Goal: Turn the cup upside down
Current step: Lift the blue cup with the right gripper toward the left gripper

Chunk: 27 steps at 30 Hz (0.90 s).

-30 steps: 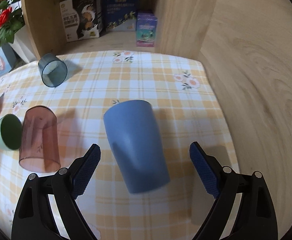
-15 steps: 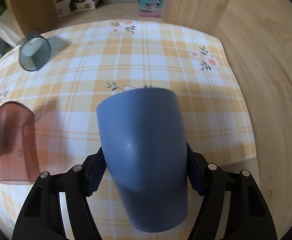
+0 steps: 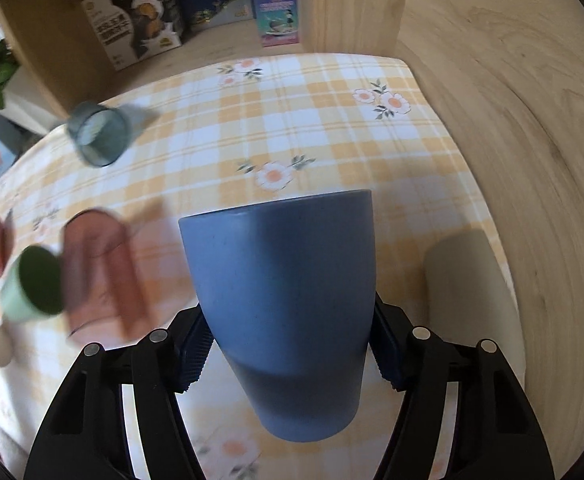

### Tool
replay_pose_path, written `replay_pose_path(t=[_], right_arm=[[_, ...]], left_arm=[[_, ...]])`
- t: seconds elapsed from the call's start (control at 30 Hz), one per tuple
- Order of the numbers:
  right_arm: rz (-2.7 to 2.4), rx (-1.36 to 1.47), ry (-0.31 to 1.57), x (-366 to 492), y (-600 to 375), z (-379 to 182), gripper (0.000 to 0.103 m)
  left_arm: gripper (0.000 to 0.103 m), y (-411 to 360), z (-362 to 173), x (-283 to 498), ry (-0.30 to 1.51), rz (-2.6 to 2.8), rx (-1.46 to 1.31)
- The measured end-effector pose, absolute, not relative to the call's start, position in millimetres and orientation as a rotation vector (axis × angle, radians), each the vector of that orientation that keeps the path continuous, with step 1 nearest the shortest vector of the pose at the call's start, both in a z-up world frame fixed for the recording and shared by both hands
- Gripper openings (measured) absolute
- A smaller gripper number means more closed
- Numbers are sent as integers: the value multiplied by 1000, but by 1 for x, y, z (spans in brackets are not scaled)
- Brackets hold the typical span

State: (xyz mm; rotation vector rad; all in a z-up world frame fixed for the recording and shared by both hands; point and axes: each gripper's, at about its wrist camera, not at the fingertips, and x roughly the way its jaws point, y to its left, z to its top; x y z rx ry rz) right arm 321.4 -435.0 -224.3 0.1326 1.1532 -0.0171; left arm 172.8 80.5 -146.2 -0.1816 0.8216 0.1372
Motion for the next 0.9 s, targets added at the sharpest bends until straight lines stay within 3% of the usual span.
replay_pose_path(t=[0.4,0.7,0.9], right_arm=[[254,178,1197,220,-318,-182,65],[469,358,1372,184,-175,-230,65],[559,311,1444,167,-99,-247,65]], left_arm=[[97,110,-135,132,775,157,-241],[97,124,-125,99,737,147,-239],[97,149,-122,86,718,211,-297]])
